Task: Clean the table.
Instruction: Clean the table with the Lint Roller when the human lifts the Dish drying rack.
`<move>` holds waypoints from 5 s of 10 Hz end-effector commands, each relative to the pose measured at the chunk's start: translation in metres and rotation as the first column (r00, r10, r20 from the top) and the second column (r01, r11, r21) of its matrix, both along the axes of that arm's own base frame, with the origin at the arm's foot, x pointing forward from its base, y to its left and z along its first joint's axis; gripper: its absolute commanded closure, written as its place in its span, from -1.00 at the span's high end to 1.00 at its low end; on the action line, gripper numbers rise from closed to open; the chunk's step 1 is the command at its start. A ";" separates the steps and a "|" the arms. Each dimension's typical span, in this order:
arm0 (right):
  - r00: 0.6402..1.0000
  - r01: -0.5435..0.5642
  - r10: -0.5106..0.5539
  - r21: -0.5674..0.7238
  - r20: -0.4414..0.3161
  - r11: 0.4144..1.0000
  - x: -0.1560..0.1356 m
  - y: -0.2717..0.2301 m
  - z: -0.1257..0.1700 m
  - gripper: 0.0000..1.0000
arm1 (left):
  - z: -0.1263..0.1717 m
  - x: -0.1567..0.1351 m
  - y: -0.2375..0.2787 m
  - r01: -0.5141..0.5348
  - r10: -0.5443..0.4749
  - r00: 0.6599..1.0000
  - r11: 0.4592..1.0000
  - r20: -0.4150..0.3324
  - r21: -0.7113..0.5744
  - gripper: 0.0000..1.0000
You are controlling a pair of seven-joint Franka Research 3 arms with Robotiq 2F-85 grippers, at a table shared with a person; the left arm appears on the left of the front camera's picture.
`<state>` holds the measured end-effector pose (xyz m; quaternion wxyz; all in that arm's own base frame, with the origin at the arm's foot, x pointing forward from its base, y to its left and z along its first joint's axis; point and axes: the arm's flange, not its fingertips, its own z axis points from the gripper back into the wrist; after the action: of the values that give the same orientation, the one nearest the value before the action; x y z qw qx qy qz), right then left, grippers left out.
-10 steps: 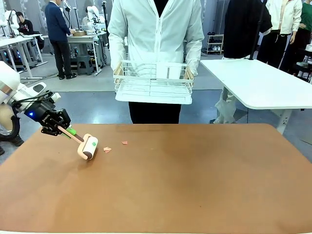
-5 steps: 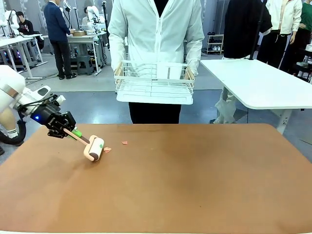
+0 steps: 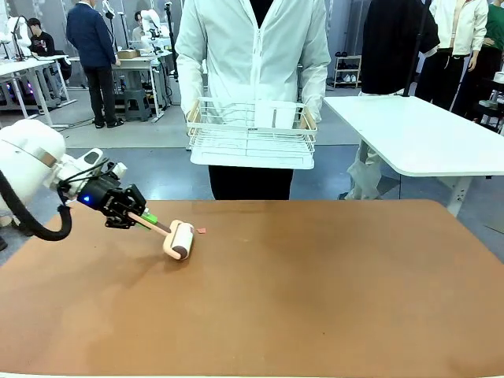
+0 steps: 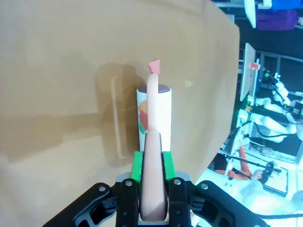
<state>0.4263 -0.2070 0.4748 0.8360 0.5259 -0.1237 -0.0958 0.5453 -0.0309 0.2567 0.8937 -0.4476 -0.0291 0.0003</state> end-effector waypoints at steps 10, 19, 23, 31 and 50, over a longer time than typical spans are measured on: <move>1.000 -0.001 0.001 0.002 0.007 1.000 -0.001 0.000 0.003 1.00 | -0.010 -0.010 -0.133 0.007 0.001 0.996 0.995 0.084 -0.100 -0.63; 1.000 -0.001 0.001 0.002 0.007 1.000 -0.001 0.000 0.003 1.00 | 0.083 -0.021 -0.133 0.031 -0.026 0.997 0.997 0.070 -0.075 -0.63; 1.000 -0.001 0.001 0.002 0.007 1.000 -0.001 0.000 0.003 1.00 | 0.098 -0.024 -0.108 0.047 -0.045 0.994 0.999 0.095 -0.018 -0.63; 1.000 -0.001 0.001 0.002 0.007 1.000 -0.001 0.000 0.003 1.00 | 0.215 0.005 0.031 -0.039 -0.019 0.994 0.850 0.104 0.525 -0.63; 1.000 -0.001 0.001 0.002 0.007 1.000 -0.001 0.000 0.003 1.00 | 0.168 0.053 0.017 -0.041 -0.001 0.997 0.808 0.071 0.588 -0.63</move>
<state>0.4262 -0.2072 0.4747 0.8362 0.5256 -0.1237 -0.0961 0.5983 -0.0153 0.4236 0.9868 -0.1487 -0.0617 -0.0154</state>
